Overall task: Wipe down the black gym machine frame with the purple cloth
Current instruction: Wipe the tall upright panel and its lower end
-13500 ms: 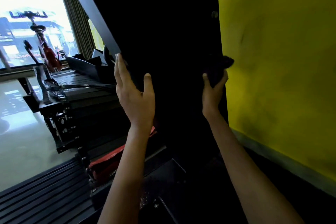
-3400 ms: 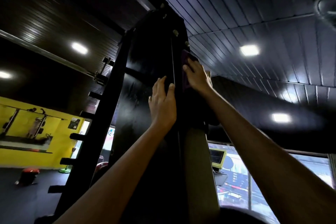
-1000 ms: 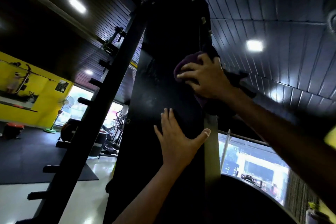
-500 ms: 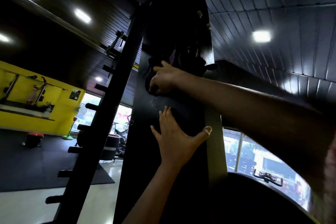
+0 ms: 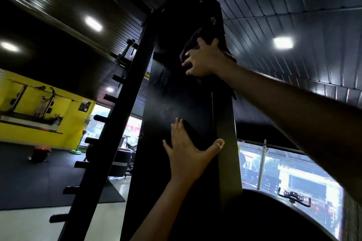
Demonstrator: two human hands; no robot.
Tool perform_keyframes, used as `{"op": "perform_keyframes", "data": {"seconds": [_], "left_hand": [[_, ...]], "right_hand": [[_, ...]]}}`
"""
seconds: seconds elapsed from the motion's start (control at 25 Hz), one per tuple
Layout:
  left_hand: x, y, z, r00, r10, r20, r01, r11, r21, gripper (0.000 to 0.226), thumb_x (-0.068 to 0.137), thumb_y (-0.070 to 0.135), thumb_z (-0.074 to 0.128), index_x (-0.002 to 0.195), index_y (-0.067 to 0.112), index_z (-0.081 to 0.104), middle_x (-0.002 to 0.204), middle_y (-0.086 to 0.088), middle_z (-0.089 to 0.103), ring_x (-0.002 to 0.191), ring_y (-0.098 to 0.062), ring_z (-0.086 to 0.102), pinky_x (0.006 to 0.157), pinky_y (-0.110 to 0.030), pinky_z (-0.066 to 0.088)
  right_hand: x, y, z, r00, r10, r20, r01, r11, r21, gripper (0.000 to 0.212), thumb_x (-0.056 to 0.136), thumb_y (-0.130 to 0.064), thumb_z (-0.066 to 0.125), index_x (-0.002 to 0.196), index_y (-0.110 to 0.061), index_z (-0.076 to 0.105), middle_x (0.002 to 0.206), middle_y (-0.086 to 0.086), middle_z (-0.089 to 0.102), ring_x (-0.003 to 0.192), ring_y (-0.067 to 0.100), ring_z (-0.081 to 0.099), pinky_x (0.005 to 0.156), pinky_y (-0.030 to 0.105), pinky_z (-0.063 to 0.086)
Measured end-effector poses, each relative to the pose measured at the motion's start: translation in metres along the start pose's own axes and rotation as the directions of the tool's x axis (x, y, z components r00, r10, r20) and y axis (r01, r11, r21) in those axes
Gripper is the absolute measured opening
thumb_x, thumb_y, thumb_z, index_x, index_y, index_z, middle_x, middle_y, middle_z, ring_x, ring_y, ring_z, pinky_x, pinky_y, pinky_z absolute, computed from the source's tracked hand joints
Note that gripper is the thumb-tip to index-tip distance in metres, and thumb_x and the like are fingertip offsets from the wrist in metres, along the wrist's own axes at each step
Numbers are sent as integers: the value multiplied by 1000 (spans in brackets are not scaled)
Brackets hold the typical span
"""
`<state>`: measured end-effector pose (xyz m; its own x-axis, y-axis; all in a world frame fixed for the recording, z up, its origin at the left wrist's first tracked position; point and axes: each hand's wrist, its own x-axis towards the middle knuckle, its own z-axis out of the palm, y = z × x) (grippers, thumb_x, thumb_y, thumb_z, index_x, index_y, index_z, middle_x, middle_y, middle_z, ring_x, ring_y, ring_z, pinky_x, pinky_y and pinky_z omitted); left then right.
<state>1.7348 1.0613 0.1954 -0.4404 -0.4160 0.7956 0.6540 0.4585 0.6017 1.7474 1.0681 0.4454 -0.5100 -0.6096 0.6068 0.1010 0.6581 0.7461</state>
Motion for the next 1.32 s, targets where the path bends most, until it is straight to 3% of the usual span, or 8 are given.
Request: {"op": "perform_keyframes", "data": {"seconds": [0.28,0.4,0.48,0.6,0.64,0.72,1.04,1.32], "left_hand": [[3,1,-3,997,45,-68,-41,997,65,127,50,86,45,151,15,13,159,2,13,147,-10,3,113,-48,-12],[1,0,-2,996,62,-69,-59,998,34,124,51,86,42,150,16,17,158,3,17,146,-10,8,113,-47,-11],[-1,0,0,996,70,-50,-71,997,-19,119,55,83,47,149,16,20,157,3,20,145,-12,13,115,-48,-8],[-1,2,4,998,63,-28,-65,996,-67,112,65,74,61,149,14,20,157,1,19,145,-15,15,117,-48,-2],[-2,2,5,997,64,-38,-67,995,-75,112,64,75,60,149,14,20,157,1,19,145,-15,15,118,-47,0],[-4,0,8,995,66,-79,-75,990,-118,110,62,77,50,148,15,25,156,-1,25,144,-16,20,119,-48,6],[-4,-7,13,988,7,-151,-52,954,-297,83,77,69,32,139,14,41,142,-6,45,132,-17,41,112,-49,28],[-1,-16,14,992,22,-124,-58,955,-291,85,74,72,40,140,18,39,144,-4,42,132,-17,40,111,-46,31]], "right_hand": [[-36,-24,14,899,-437,41,438,897,-52,44,95,-42,45,139,-41,40,149,-10,38,141,19,20,113,54,-2],[-45,6,23,924,-323,-202,348,932,100,54,91,-49,50,143,-40,35,150,-8,37,140,19,22,113,47,4],[-48,12,39,945,-32,-324,161,911,379,61,87,-53,56,143,-41,35,155,-11,23,144,25,11,112,53,3],[-58,-3,69,873,475,-111,-116,423,899,69,82,-60,58,143,-49,27,159,-10,6,146,30,0,111,60,3],[-64,-8,78,844,537,13,-166,239,957,70,83,-62,55,144,-49,24,160,-8,5,146,31,4,114,56,8],[-87,-17,95,830,543,131,-202,74,977,67,87,-61,51,145,-48,21,160,-4,8,145,30,11,115,44,15],[-247,-121,132,836,549,14,-110,142,984,56,81,-65,39,128,-62,8,158,-13,10,141,21,11,112,37,17],[-187,-82,108,830,537,148,-257,133,957,54,94,-53,41,144,-52,19,159,-7,8,143,33,9,114,49,17]]}}
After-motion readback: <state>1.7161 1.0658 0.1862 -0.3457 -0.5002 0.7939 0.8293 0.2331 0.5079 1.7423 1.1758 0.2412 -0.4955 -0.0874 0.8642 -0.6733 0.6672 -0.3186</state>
